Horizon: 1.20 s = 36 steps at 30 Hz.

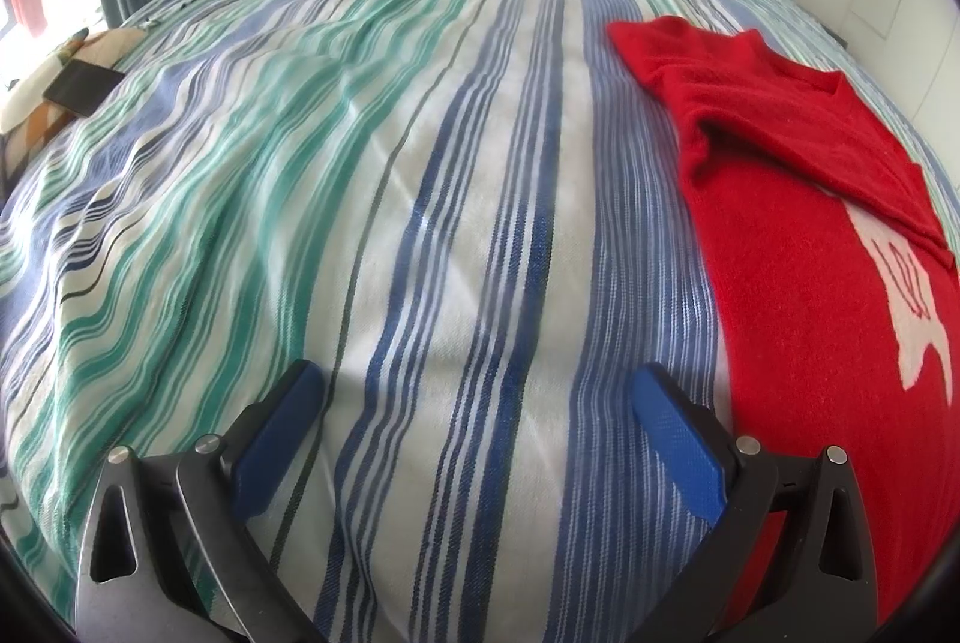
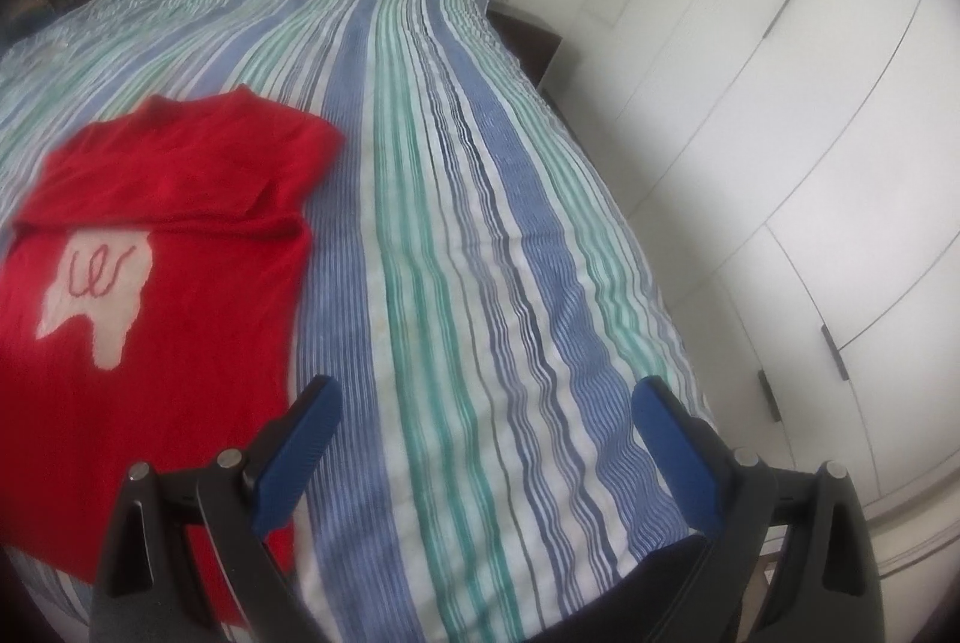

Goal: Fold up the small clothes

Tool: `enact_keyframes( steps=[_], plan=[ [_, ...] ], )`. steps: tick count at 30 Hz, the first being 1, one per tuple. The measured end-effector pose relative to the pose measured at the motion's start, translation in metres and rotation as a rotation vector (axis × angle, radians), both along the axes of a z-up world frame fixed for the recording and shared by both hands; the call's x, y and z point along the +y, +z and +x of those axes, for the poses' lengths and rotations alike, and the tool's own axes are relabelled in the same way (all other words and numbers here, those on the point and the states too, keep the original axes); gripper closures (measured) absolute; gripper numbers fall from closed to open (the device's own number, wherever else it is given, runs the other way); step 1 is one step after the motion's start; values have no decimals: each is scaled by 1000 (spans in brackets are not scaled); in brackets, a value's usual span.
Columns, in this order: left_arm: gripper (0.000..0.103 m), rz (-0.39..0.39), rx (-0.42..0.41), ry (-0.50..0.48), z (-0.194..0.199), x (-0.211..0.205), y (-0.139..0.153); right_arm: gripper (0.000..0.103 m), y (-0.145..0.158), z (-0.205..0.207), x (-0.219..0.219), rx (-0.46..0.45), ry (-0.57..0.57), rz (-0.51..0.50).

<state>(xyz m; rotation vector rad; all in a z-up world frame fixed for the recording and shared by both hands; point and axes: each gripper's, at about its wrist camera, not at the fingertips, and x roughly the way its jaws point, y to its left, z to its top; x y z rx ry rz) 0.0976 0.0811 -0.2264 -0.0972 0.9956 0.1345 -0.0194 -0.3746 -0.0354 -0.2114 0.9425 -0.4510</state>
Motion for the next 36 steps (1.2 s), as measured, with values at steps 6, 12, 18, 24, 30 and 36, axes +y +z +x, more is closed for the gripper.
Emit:
enact_keyframes(
  steps=[6, 12, 18, 24, 30, 36],
  plan=[
    [0, 0, 0, 0, 0, 0, 0, 7, 0, 0, 3, 5, 4, -1],
    [0, 1, 0, 0, 0, 0, 0, 7, -1, 0, 4, 16, 6, -6],
    [0, 1, 0, 0, 0, 0, 0, 7, -1, 0, 4, 19, 8, -7],
    [0, 3, -1, 1, 0, 0, -1, 7, -4, -3, 3, 10, 10, 14],
    [0, -1, -2, 2, 0, 0, -1, 7, -15, -4, 7, 22, 26, 63],
    [1, -7, 7, 6, -1, 1, 2, 7, -18, -9, 16, 20, 53, 80]
  ],
)
